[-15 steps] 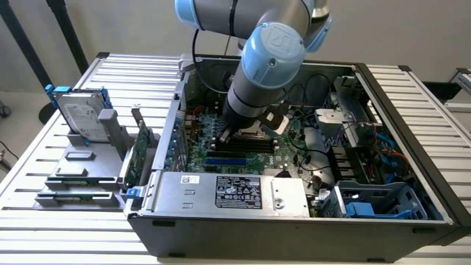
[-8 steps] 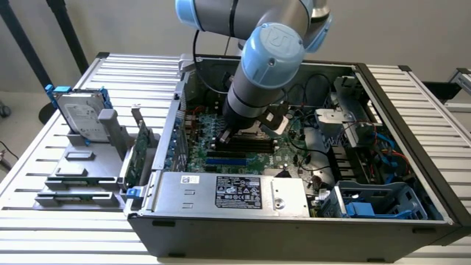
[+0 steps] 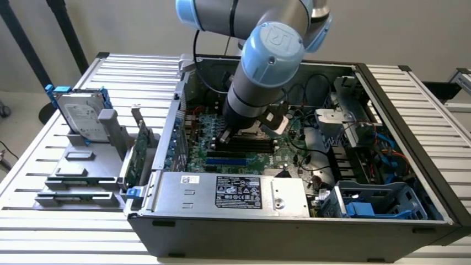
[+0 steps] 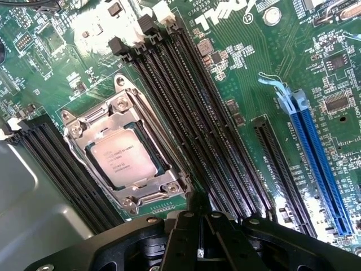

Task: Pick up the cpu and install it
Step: 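Install the second cpu locking lever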

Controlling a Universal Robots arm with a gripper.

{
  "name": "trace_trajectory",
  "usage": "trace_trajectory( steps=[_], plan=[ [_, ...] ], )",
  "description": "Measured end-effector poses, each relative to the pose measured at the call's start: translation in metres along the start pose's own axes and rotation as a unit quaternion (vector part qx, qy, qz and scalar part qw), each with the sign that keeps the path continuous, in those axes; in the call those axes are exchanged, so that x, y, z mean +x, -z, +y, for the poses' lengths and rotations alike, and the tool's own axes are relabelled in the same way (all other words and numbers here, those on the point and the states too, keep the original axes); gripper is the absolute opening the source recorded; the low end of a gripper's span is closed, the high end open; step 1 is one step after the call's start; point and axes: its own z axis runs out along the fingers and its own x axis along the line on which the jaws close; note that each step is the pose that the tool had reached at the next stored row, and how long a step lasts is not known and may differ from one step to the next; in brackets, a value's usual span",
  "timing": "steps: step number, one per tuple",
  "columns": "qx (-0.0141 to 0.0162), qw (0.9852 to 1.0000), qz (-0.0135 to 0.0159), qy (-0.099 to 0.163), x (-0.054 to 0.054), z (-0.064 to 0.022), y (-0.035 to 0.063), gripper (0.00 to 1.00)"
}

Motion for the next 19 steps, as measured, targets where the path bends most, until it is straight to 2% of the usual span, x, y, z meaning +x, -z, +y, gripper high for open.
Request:
trace_trajectory(
  steps=[8,19],
  plan=[
    [0.0000,1.0000,0.0001,0.000,0.000,-0.0020,0.0032,0.11],
    [0.0009,1.0000,-0.0011,0.003,-0.004,-0.0168,0.0018,0.11]
  ],
)
